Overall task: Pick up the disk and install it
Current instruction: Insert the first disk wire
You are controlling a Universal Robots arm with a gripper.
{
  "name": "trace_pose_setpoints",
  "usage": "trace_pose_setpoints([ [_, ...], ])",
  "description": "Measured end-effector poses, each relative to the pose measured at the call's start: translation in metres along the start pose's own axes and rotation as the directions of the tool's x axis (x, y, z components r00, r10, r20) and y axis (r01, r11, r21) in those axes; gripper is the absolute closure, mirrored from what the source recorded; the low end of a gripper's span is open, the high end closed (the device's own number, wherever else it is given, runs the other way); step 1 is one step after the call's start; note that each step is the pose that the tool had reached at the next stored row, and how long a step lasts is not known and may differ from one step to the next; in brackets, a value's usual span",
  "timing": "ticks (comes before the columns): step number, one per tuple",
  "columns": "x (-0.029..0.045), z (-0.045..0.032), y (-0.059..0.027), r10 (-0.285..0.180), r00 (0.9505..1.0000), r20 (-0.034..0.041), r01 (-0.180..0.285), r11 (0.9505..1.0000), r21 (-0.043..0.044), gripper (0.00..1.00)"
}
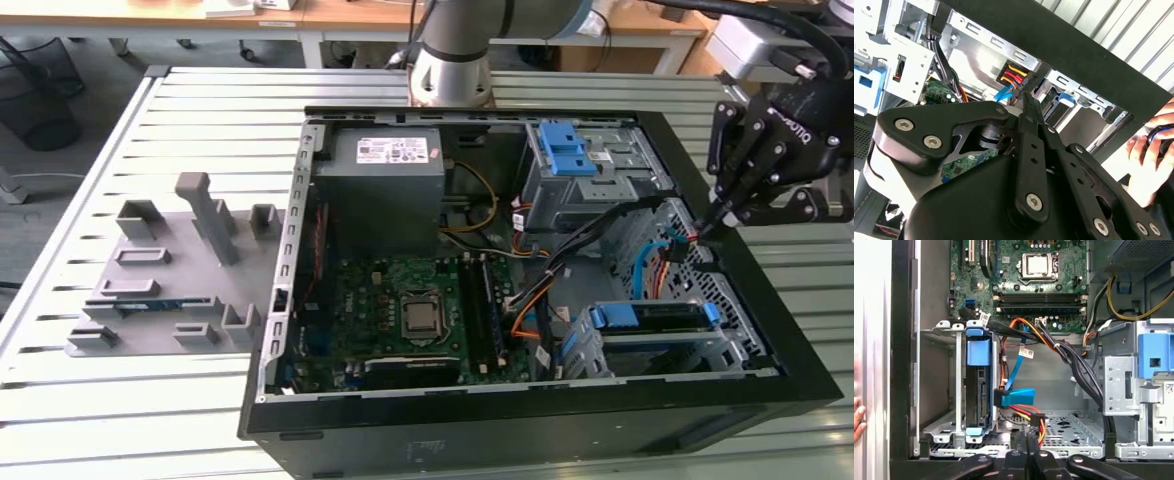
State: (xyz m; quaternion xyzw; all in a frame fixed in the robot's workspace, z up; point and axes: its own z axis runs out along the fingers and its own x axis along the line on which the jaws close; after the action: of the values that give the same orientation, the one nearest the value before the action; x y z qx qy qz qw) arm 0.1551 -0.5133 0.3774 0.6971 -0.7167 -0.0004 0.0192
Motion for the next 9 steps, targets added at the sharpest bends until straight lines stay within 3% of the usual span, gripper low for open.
trace_pose_setpoints([
  [3, -0.0061, 0.0, 0.0002, 0.0, 1.0, -0.0091, 0.0, 1.0, 0.0003, 0.82],
  [4, -0.0078, 0.0002, 0.0002, 0.001, 0.9999, -0.0158, -0.001, 1.0, 0.0004, 0.81],
  [5, -0.0087, 0.0007, 0.0002, 0.001, 0.9997, -0.0236, -0.001, 1.0, 0.0006, 0.81],
  [6, -0.0093, 0.0011, 0.0002, 0.001, 0.9994, -0.0353, -0.001, 1.0, 0.001, 0.75],
  [8, -0.0102, 0.0023, 0.0002, 0.002, 0.9983, -0.0581, -0.002, 1.0, 0.0017, 0.75],
  [9, -0.0104, 0.0033, 0.0002, 0.002, 0.998, -0.0634, -0.002, 1.0, 0.0018, 0.75],
])
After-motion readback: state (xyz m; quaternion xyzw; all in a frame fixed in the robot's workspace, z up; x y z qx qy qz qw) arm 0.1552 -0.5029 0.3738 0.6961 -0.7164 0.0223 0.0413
